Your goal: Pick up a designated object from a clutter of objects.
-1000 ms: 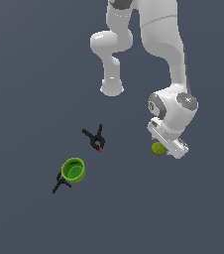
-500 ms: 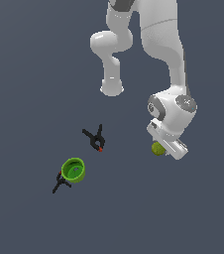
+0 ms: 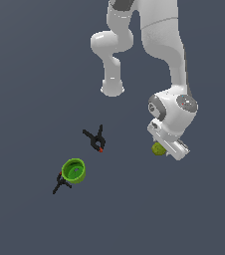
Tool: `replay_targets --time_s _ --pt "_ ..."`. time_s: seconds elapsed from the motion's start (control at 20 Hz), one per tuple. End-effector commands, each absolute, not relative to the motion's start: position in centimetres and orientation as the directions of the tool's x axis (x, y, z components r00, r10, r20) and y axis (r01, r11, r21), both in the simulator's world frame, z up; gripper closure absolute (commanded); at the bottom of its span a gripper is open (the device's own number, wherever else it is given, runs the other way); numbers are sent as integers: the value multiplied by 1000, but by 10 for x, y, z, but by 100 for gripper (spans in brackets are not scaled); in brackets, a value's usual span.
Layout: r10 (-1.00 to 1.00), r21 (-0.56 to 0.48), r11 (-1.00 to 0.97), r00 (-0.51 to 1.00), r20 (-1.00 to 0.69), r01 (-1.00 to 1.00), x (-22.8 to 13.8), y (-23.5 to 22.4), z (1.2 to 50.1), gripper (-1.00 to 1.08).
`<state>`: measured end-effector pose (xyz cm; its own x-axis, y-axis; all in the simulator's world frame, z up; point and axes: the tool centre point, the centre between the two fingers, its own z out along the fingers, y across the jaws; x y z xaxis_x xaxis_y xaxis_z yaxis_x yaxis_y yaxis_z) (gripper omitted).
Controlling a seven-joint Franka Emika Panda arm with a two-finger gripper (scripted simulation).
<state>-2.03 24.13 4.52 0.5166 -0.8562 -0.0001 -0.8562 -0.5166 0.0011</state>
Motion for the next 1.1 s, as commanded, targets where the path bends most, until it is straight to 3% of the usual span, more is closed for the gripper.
replay_targets --time_s 0.0,0.45,1.05 --pt "-857 -2 -516 516 0 -857 -17 239 53 108" --pt "-856 -1 -517 517 -1 -856 2 216 111 108" --pt "-856 -1 -517 517 -2 -856 43 169 235 108"
